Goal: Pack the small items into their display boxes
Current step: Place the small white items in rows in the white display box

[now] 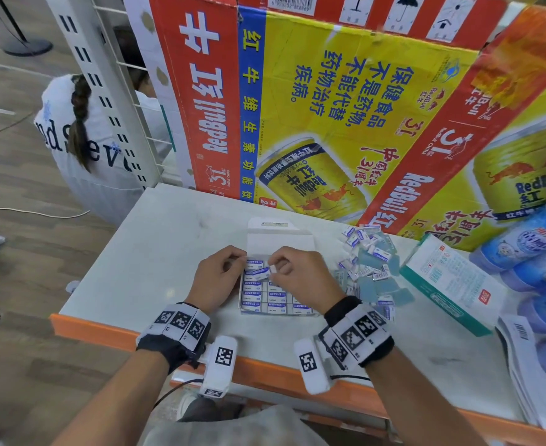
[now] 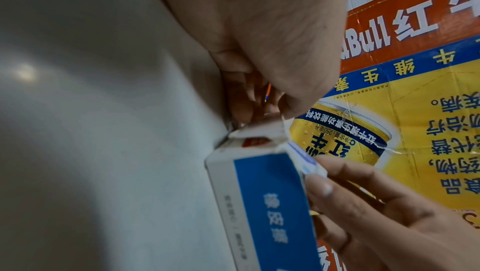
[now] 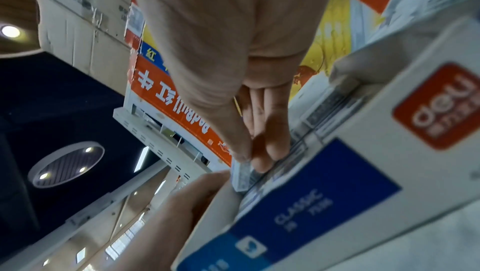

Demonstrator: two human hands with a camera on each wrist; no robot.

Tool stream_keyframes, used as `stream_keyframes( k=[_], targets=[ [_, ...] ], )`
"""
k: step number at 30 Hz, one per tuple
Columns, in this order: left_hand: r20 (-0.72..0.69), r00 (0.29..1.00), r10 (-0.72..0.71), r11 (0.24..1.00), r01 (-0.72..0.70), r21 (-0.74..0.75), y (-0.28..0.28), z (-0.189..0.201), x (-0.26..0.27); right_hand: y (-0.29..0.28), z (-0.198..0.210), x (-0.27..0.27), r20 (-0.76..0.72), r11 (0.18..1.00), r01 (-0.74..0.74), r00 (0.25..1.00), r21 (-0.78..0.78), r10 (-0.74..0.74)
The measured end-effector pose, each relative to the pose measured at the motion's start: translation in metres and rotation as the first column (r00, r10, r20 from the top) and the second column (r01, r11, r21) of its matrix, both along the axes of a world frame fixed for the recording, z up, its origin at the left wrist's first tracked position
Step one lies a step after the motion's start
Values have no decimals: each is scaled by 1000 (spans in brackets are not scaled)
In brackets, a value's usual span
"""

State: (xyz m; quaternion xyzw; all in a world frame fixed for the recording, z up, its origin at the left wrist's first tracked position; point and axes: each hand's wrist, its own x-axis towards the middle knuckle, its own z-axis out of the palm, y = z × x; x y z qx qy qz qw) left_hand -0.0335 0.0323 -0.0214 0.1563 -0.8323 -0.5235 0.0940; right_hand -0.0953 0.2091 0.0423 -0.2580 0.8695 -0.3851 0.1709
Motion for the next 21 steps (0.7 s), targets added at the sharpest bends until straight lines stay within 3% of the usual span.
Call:
stream_keyframes(
  k=[7,21],
  targets=[
    [-16,1000,-4,1000,4,7,0,-1,0,-12,-2,3,-138,964,-119,978,237,155],
    [-17,1000,-11,1000,11,-2,-1,-3,0,-19,-8,4,-142,960,-132,975,245,171]
  ],
)
